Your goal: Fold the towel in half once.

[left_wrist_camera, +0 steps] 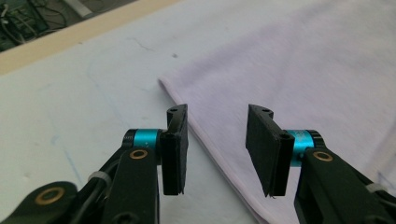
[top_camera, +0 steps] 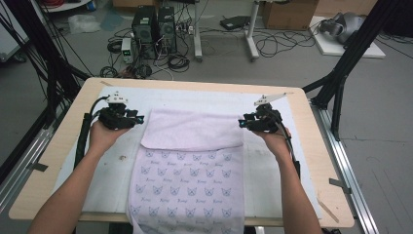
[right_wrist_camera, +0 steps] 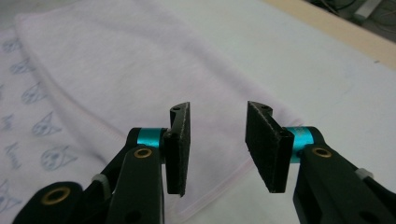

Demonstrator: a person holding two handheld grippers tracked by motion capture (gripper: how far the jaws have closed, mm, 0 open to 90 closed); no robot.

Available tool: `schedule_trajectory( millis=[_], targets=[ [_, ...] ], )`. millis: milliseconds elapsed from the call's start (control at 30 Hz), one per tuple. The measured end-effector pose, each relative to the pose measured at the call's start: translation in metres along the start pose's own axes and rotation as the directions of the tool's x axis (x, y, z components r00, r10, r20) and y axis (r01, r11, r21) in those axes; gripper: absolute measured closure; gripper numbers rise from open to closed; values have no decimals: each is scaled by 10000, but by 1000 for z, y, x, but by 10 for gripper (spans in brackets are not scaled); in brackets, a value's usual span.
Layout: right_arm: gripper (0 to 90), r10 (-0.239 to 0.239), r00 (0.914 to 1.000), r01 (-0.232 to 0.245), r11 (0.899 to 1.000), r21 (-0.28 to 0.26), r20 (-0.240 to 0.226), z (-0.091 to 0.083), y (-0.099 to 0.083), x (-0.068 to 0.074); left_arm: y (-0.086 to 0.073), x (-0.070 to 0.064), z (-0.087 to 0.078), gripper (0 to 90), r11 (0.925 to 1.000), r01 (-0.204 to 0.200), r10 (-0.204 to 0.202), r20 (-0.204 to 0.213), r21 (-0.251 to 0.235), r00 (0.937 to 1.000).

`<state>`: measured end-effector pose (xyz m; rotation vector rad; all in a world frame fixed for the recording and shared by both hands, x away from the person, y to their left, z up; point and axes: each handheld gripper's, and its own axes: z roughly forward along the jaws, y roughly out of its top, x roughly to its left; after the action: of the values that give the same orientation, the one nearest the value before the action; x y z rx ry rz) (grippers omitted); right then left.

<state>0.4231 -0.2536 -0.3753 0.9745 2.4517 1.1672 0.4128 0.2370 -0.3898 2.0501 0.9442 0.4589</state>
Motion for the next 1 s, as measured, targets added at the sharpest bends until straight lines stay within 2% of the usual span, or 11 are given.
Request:
schedule_trajectory(
  millis=[100,133,300,367,500,567,633,700,800,867,1000],
  targets=[
    [645,-156,9995,161,9997,181,-286,7,-11,11,-11,-11,1,618,9997,-225,226,473,-27,9986],
    [655,-177,9993,185,9995,246,-319,9,-14,13,-14,-15,3,632,9996,-291,286,753,51,9968],
    [664,9,9977,27,9986,536,-674,21,-31,19,-26,-26,6,660,9979,-616,581,1406,207,9884],
    [667,63,9972,-16,9980,625,-751,24,-38,20,-32,-28,6,660,9977,-641,599,1554,222,9860],
    [684,134,9952,-56,9968,798,-966,24,-54,23,-46,-30,7,660,9938,-813,673,1711,761,9830],
    [686,147,9941,-30,9941,1085,-1073,22,-58,25,-53,-30,6,658,9924,-869,712,1693,874,9830],
    [686,-37,9941,163,9931,1161,-1081,17,-59,28,-57,-30,4,652,9935,-788,643,1670,816,9839],
    [685,-125,9938,223,9959,871,-1107,11,-58,30,-58,-30,1,644,9946,-738,608,1670,729,9841],
    [679,-290,9932,351,9980,519,-1128,5,-53,34,-53,-30,-6,621,9980,-603,564,1667,188,9844],
    [665,-404,9916,455,9982,390,-1230,5,-50,35,-48,-32,-10,614,9984,-563,566,1757,-65,9828],
    [644,-581,9895,607,9980,161,-1324,6,-46,40,-41,-38,-11,613,9967,-783,811,1953,-217,9774]
  ],
)
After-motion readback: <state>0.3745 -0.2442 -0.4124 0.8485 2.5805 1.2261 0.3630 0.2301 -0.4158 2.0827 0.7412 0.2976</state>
